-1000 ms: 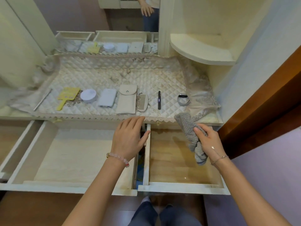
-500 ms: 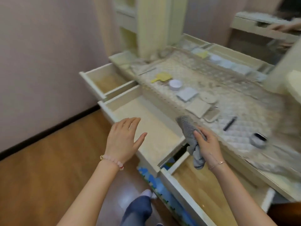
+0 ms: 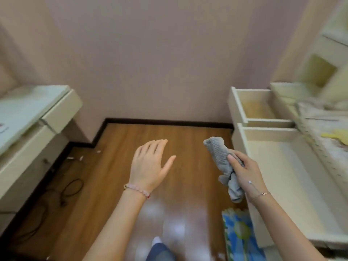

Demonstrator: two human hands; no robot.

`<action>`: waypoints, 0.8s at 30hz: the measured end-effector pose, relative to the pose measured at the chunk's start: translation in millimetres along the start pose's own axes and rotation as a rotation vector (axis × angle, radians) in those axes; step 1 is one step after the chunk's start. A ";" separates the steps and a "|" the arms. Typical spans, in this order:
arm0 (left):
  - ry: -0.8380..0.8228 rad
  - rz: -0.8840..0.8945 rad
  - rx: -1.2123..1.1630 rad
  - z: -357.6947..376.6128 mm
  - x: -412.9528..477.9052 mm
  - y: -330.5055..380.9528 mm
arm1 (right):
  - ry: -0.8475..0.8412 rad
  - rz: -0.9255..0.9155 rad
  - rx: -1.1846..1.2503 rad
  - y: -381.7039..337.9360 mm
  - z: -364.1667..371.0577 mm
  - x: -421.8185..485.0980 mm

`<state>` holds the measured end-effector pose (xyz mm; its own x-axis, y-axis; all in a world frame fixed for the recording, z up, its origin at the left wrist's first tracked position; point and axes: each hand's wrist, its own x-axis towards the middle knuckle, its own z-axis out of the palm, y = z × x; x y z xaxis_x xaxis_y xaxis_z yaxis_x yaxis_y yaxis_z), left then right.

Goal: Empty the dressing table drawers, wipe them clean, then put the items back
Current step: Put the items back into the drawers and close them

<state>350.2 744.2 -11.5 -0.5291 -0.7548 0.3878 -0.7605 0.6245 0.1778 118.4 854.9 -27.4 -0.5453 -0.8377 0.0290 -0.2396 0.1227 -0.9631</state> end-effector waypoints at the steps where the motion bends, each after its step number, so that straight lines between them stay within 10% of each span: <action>1: 0.004 -0.037 0.013 -3.8 -1.7 -15.6 | -0.042 -0.018 -0.011 -4.6 17.2 8.9; 24: 0.115 -0.635 0.273 -59.2 20.6 -346.5 | -0.699 -0.189 -0.005 -108.6 443.0 192.9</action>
<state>625.1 524.1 -11.6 0.0806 -0.9214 0.3802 -0.9847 -0.0144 0.1736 395.1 444.2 -35.8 0.1461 -0.9891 0.0153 -0.2831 -0.0566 -0.9574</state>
